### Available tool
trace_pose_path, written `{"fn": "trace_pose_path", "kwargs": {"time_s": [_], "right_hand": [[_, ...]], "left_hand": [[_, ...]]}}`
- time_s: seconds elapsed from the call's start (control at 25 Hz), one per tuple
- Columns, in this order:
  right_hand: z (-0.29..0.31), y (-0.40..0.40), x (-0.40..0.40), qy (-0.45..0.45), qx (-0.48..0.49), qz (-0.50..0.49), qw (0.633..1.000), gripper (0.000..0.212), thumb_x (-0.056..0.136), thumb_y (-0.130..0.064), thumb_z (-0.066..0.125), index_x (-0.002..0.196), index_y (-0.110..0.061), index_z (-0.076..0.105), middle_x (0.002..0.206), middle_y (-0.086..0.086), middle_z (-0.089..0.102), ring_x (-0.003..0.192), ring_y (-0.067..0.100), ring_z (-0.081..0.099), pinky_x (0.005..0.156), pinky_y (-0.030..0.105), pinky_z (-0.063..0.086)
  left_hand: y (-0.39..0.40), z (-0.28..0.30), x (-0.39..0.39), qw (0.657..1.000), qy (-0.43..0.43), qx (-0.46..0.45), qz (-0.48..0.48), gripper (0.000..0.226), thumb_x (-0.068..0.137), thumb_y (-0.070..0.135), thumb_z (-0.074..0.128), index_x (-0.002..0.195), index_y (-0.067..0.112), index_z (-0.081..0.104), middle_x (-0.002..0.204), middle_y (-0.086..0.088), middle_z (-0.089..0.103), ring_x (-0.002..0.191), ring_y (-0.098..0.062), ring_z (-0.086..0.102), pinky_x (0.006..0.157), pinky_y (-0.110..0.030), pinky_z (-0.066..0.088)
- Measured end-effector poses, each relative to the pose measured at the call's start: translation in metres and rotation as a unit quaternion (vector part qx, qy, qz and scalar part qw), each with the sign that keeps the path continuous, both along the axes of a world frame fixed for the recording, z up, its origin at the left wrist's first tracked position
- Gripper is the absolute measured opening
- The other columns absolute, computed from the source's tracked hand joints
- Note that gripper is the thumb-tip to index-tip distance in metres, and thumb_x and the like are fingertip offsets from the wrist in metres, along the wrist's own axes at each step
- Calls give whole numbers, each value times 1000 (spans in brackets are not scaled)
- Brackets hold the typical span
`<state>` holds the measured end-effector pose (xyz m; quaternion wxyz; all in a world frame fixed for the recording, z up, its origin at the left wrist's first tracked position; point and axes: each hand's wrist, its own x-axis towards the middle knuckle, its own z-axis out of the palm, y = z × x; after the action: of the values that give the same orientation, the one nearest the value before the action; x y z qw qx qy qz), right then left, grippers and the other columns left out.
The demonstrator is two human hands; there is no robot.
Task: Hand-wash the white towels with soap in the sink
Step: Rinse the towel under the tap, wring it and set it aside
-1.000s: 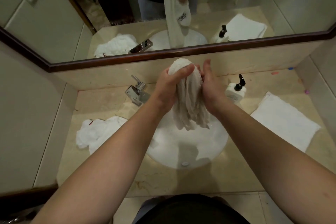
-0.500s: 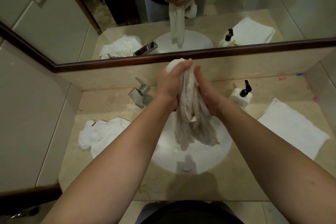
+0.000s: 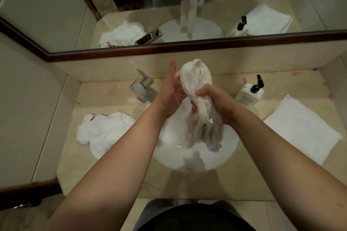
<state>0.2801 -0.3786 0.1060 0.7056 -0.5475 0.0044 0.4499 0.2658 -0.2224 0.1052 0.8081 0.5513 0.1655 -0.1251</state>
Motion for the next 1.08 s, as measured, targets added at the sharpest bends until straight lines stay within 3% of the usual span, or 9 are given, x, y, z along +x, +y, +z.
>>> {"fn": "trace_pose_path", "kwargs": {"time_s": [0.08, 0.16, 0.24, 0.32, 0.48, 0.72, 0.84, 0.96, 1.08], "right_hand": [[-7, 2, 3, 75, 58, 30, 995, 45, 67, -31, 65, 100, -1, 60, 69, 8, 61, 61, 22, 57, 67, 35, 50], [-14, 8, 1, 124, 112, 38, 985, 48, 68, -36, 63, 100, -1, 64, 64, 8, 58, 58, 21, 57, 68, 35, 50], [-20, 14, -5, 159, 143, 20, 977, 46, 72, -40, 62, 96, -1, 69, 66, 9, 59, 56, 19, 58, 66, 32, 52], [-24, 19, -10, 167, 130, -1, 977, 52, 80, -48, 61, 98, 0, 68, 75, 14, 62, 63, 22, 62, 69, 33, 54], [-27, 22, -21, 59, -40, 8, 997, 75, 80, -66, 63, 112, 2, 65, 86, 15, 67, 80, 31, 65, 80, 40, 53], [-27, 49, -40, -148, -239, -58, 958, 23, 87, -36, 71, 94, -14, 70, 81, 1, 72, 69, 12, 65, 64, 23, 48], [-27, 65, -37, -193, -287, -96, 933, 21, 90, -36, 65, 85, -16, 68, 79, -1, 69, 67, 9, 61, 62, 24, 44], [-24, 69, -35, -141, -242, -168, 945, 22, 84, -39, 65, 85, -17, 67, 72, -4, 68, 62, 9, 62, 62, 23, 44], [-29, 65, -34, 63, -81, -199, 975, 37, 72, -38, 69, 92, -8, 62, 63, 5, 60, 56, 18, 56, 65, 36, 43]], "left_hand": [[0, -10, 5, 992, -7, -116, -41, 82, 81, 74, 52, 125, 6, 63, 125, -13, 67, 116, -25, 64, 104, -42, 49], [-3, -14, 11, 986, -8, -144, -88, 88, 63, 74, 73, 118, 5, 67, 125, -12, 65, 107, -21, 66, 104, -42, 47], [-3, -16, 16, 986, 25, -148, -78, 73, 57, 65, 82, 99, 6, 73, 105, -10, 70, 85, -19, 68, 87, -36, 54], [0, -19, 21, 991, 71, -114, -18, 45, 67, 52, 82, 77, 10, 70, 80, -7, 66, 67, -19, 62, 69, -32, 52], [10, -34, 19, 990, 116, 19, 81, 41, 78, 34, 83, 99, 5, 63, 81, -5, 64, 71, -19, 64, 66, -32, 54], [15, -47, 14, 973, 164, 79, 141, 62, 68, 20, 92, 117, -3, 62, 105, -12, 69, 88, -23, 69, 81, -35, 60], [22, -41, 20, 971, 160, 116, 135, 45, 72, 28, 89, 103, 2, 70, 91, -8, 70, 75, -19, 67, 67, -28, 57], [39, -35, 20, 992, 125, -23, -1, 53, 82, 47, 74, 110, 4, 65, 95, -11, 68, 86, -22, 66, 75, -33, 56], [47, -41, 19, 959, 64, -271, -58, 59, 83, 46, 64, 124, 5, 59, 125, -14, 65, 121, -29, 59, 99, -42, 51]]}}
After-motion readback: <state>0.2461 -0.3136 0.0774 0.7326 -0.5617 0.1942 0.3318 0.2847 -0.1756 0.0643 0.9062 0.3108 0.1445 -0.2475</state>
